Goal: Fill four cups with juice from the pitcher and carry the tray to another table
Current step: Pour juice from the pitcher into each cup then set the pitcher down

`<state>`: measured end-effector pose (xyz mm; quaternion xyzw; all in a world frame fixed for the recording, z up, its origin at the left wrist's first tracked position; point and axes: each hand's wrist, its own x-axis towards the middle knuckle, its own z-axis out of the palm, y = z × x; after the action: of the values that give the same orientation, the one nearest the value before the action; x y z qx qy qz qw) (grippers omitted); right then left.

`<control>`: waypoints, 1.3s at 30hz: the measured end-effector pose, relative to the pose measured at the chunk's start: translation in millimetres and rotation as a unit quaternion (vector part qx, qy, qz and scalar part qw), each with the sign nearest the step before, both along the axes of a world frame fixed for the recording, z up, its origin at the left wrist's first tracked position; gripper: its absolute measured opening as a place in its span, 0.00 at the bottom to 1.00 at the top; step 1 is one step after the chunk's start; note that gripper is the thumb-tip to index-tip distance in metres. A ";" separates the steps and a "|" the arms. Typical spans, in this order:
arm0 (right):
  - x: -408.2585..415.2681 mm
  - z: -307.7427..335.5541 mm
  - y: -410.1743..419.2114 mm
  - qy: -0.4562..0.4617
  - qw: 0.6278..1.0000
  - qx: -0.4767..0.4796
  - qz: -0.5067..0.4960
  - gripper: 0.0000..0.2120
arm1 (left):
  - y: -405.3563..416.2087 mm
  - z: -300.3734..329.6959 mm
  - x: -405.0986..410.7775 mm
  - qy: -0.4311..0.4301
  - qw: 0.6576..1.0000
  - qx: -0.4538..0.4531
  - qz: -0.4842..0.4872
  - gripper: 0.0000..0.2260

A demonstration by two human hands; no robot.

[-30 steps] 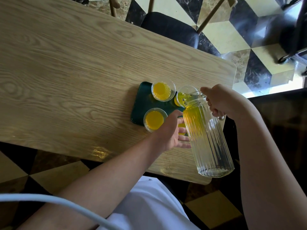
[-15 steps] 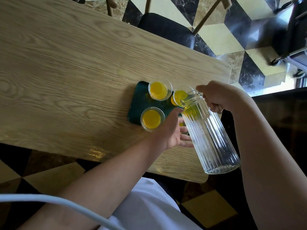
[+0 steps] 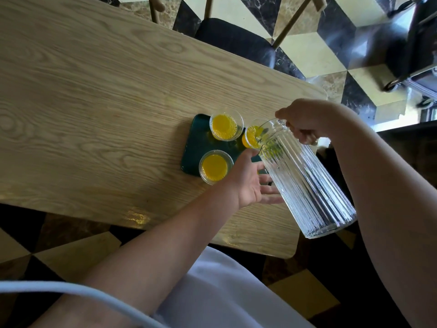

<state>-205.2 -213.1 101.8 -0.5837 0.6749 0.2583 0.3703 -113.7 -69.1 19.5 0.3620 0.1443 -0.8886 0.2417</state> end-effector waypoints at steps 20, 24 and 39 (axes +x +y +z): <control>33.2 -3.5 -36.5 0.075 0.986 0.087 0.120 0.18 | -16.6 29.0 -18.6 0.073 0.990 0.087 0.082 0.33; 36.6 5.8 -56.2 0.115 0.989 0.081 0.050 0.15 | -34.2 34.6 -15.9 0.060 0.991 0.070 0.093 0.33; 32.4 2.8 -34.2 0.069 0.995 0.059 0.045 0.10 | -21.5 29.7 -12.0 0.074 0.991 0.092 0.064 0.37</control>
<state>-172.8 -247.2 104.6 -0.5713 0.6558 0.3532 0.3446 -125.7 -90.6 49.2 0.3058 0.2663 -0.8785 0.2526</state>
